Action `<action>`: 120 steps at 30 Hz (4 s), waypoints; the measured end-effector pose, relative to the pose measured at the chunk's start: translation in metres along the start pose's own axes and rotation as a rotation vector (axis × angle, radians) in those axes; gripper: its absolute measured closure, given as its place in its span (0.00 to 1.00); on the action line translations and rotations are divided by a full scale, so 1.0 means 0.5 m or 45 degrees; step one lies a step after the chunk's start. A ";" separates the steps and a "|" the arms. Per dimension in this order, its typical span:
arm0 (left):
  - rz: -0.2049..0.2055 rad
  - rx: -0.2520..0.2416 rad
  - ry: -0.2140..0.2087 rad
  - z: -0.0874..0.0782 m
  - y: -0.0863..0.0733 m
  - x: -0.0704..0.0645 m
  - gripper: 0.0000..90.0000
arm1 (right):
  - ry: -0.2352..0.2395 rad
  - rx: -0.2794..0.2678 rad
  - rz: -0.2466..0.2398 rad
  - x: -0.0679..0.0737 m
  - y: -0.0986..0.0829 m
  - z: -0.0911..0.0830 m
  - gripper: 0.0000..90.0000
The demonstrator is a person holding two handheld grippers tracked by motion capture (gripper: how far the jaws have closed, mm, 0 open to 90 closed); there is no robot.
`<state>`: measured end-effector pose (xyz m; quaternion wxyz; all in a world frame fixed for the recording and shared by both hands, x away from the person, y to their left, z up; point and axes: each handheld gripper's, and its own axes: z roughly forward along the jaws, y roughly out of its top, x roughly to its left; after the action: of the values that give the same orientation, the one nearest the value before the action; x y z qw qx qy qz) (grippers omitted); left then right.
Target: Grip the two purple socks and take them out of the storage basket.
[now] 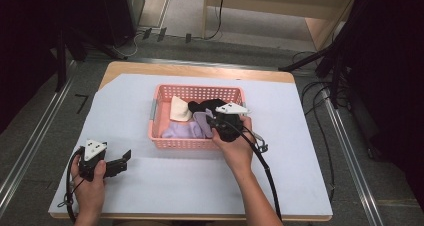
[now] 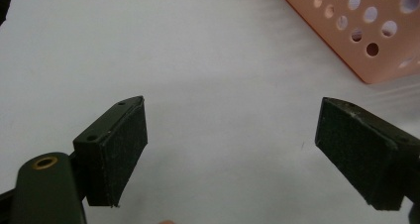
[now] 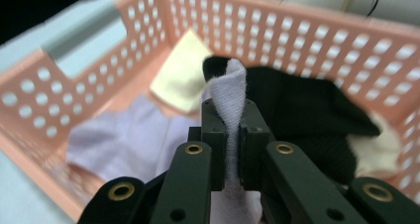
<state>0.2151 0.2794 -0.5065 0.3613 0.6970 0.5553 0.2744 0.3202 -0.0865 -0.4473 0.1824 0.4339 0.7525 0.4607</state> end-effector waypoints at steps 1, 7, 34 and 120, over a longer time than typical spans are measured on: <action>0.001 0.000 0.000 0.000 0.000 0.000 0.15 | -0.008 -0.032 -0.008 -0.001 0.003 -0.006 0.95; 0.001 -0.006 0.001 0.000 0.000 0.000 0.15 | -0.033 -0.243 -0.024 -0.006 0.019 -0.042 0.95; -0.001 -0.024 0.015 -0.003 -0.001 -0.001 0.15 | -0.365 -0.596 0.078 -0.150 0.007 -0.164 0.94; -0.009 -0.017 0.008 -0.003 -0.001 0.001 0.15 | -0.002 0.132 0.224 0.036 -0.006 0.064 0.76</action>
<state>0.2137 0.2804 -0.5060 0.3653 0.6917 0.5571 0.2788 0.3305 -0.0553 -0.4641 0.1193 0.5076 0.7341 0.4349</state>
